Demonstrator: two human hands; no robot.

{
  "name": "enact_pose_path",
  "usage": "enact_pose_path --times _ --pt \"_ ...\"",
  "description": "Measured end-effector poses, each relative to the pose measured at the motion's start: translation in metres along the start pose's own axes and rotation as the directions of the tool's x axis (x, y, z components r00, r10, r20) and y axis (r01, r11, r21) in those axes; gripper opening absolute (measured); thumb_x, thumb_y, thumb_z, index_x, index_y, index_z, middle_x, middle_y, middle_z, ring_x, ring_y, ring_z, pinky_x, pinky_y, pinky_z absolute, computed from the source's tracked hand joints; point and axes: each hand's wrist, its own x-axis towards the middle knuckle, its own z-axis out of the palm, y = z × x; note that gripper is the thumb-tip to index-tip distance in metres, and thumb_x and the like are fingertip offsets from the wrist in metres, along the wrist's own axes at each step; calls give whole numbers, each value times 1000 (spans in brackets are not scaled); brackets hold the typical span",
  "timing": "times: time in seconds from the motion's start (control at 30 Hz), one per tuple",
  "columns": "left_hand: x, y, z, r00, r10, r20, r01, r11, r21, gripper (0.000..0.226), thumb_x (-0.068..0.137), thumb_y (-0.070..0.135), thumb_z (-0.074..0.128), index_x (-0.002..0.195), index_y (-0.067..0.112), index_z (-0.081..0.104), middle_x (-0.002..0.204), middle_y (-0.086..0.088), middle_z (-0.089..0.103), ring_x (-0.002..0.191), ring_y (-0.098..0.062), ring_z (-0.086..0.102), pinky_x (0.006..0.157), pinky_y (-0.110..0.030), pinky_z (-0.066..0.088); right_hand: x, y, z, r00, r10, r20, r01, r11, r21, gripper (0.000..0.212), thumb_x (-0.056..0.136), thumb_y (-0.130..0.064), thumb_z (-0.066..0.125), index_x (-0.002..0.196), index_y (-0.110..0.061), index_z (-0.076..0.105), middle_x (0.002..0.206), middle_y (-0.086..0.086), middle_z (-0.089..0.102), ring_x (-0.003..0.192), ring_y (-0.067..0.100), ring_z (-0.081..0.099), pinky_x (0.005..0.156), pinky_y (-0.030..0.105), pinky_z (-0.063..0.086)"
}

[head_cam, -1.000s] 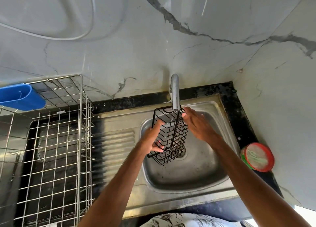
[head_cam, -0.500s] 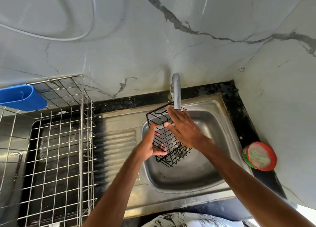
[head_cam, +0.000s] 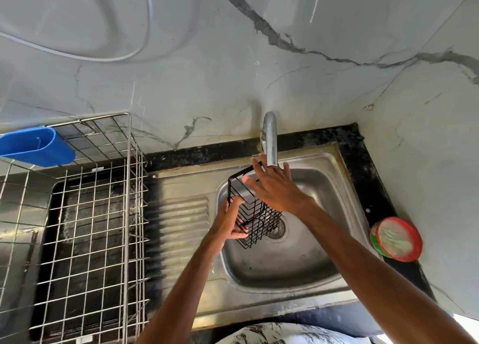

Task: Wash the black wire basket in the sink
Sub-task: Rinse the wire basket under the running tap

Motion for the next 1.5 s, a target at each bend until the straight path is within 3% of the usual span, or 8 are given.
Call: enact_pose_path --times 0.1,0.17,0.4,0.6,0.8,1.07,1.23,1.5 --pt "4 -3 -6 1000 -18 11 18 1000 -18 38 100 55 55 131 36 47 136 -12 48 94 -37 72 76 -48 66 2 9 -16 999 37 -24 -30 964 263 75 100 -66 22 161 -22 15 163 13 28 145 33 36 116 52 31" --pt "6 -4 -10 999 -45 15 46 997 -63 38 99 54 57 129 33 50 142 -20 49 95 -39 71 72 -47 66 4 19 -27 994 107 11 -98 855 509 69 103 -58 39 157 -17 24 147 15 44 116 25 58 90 36 51" --pt "10 -4 -14 995 -95 44 103 967 -232 94 69 68 69 149 26 45 119 -23 64 99 -44 70 67 -46 65 -11 37 -33 958 175 226 -286 574 767 62 76 -73 67 124 -34 60 128 -8 63 123 16 53 98 46 48" --pt "4 -8 -14 994 -37 105 68 951 -303 88 73 72 65 148 30 44 125 -28 63 110 -48 68 81 -52 64 -10 27 -31 951 233 204 -297 502 812 90 68 -57 86 145 -31 48 122 -4 63 110 13 59 93 47 54" --pt "8 -4 -18 987 -29 157 72 959 -273 68 105 62 41 163 34 21 138 -38 52 110 -47 68 94 -53 60 -6 20 -34 949 304 87 -263 604 752 85 71 -51 85 145 -29 49 122 1 66 103 12 63 99 46 52" --pt "13 33 -27 987 -10 -160 -21 982 -189 62 104 45 57 149 4 46 146 -28 52 115 -35 61 90 -43 55 -18 7 -22 919 378 -115 -244 771 587 105 61 -65 84 149 -26 44 130 3 65 119 20 60 103 46 52" --pt "3 69 5 993 -20 -118 33 993 113 108 80 60 81 157 9 26 156 -14 42 133 -35 52 100 -54 53 -27 -12 -20 897 317 -307 -153 875 459 63 64 -46 91 110 -13 63 91 1 65 80 16 61 61 19 48" --pt "10 76 18 989 -134 -57 138 987 83 21 88 22 69 105 14 61 139 -15 50 118 -46 55 96 -65 53 -28 -14 -9 926 244 -286 -149 937 316 86 74 -57 81 136 -3 54 152 16 22 132 36 46 108 50 48"
